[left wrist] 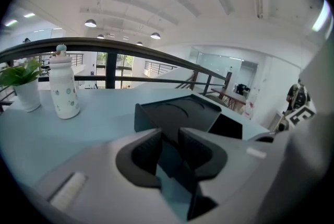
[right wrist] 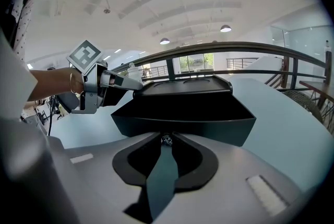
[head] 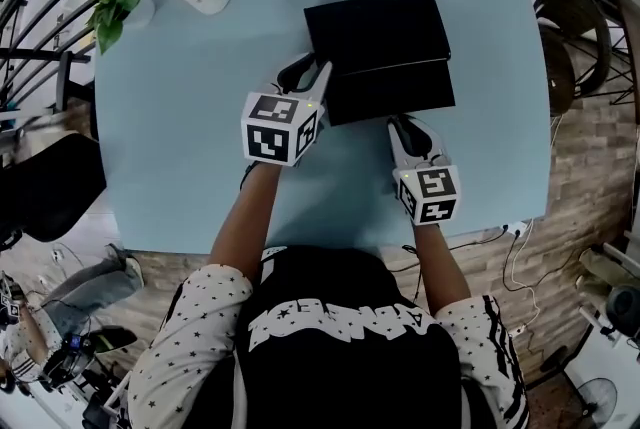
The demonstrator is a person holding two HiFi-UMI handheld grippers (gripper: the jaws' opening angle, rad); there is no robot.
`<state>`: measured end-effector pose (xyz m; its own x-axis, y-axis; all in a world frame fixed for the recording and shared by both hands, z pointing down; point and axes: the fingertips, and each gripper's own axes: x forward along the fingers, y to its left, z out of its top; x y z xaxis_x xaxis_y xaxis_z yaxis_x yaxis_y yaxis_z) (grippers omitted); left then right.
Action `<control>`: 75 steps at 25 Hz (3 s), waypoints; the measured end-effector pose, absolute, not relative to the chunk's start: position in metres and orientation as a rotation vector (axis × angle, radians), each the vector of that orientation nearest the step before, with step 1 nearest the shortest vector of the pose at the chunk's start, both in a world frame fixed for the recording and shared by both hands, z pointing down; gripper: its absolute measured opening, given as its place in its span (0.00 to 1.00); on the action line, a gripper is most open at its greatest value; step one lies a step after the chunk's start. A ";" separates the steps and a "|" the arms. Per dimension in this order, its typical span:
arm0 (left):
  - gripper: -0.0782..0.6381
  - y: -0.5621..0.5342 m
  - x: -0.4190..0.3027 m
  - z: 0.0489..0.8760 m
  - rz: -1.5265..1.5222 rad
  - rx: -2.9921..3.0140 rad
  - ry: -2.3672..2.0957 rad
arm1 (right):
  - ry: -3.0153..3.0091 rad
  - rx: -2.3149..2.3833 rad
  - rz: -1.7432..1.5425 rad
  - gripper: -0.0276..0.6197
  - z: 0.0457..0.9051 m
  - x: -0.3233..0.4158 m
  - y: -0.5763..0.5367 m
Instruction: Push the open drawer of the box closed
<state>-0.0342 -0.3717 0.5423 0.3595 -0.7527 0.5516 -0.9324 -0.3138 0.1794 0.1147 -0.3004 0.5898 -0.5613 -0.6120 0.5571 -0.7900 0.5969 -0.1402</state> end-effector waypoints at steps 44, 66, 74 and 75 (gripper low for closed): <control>0.11 -0.373 -0.037 0.543 0.527 2.149 -1.468 | -2.366 1.108 0.509 0.15 0.590 0.095 -0.343; 0.11 -0.373 -0.039 0.544 0.530 2.142 -1.477 | -2.386 1.122 0.506 0.15 0.590 0.087 -0.358; 0.11 -0.373 -0.038 0.545 0.530 2.141 -1.477 | -2.390 1.145 0.510 0.15 0.591 0.086 -0.363; 0.11 -0.373 -0.038 0.545 0.528 2.140 -1.477 | -2.390 1.149 0.511 0.15 0.591 0.086 -0.363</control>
<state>-0.0383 -0.3729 0.5446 0.3419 -0.7521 0.5635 -0.9388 -0.2999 0.1694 0.0856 -0.3634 0.5905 -0.5600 -0.6362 0.5307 -0.7976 0.5872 -0.1377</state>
